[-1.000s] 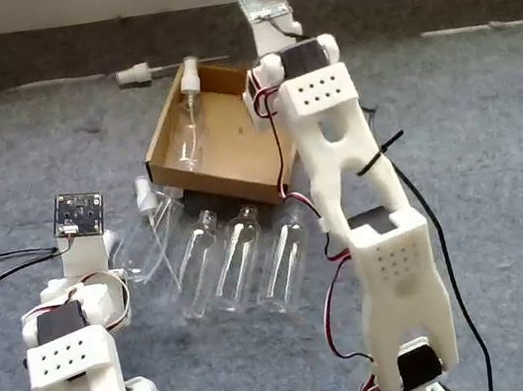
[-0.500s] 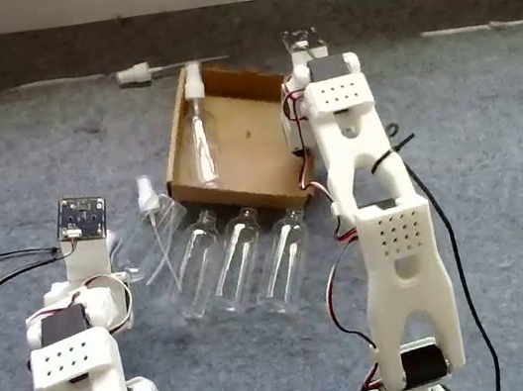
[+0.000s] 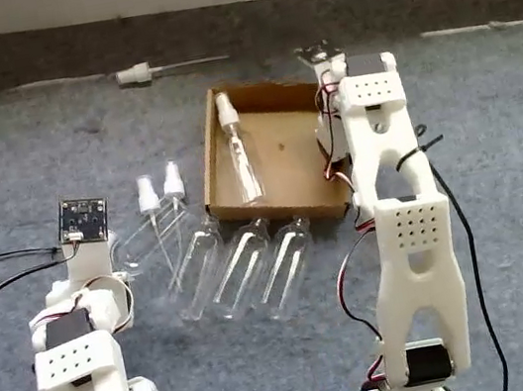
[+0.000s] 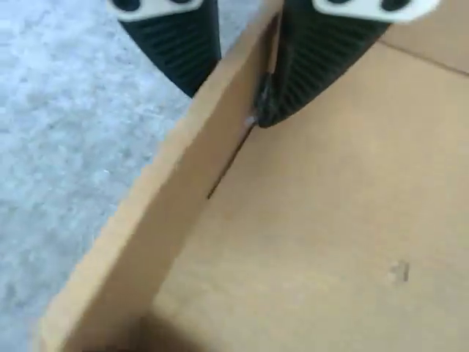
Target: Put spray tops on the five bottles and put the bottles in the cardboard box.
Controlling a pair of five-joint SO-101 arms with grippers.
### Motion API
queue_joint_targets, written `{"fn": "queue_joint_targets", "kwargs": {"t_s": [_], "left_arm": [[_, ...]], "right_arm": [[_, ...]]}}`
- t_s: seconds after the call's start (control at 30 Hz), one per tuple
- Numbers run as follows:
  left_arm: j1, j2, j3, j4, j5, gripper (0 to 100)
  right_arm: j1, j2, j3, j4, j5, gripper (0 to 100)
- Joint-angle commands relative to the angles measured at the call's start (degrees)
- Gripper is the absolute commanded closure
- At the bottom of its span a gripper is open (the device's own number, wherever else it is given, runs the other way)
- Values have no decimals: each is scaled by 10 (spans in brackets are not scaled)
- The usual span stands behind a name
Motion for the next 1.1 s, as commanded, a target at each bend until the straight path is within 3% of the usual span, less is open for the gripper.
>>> {"fn": "queue_joint_targets", "kwargs": {"t_s": [0.0,0.2,0.47,0.57,0.73,0.87,1.07], "left_arm": [[8,-7,-3,-14,0,853],[8,-7,-3,-14,0,853],[8,-7,-3,-12,0,853],[8,-7,-3,-11,-1,853],[8,-7,-3,-11,-1,852],[8,-7,-4,-11,-1,851],[8,-7,-6,-11,-4,850]], "right_arm": [[35,-11,-3,11,64,987],[64,-15,-3,13,156,988],[61,-12,-8,8,200,992],[48,-12,-7,12,151,972],[8,-12,-8,7,-9,927],[-29,-12,-8,-21,-19,926],[-72,-13,-9,-26,-117,924]]}}
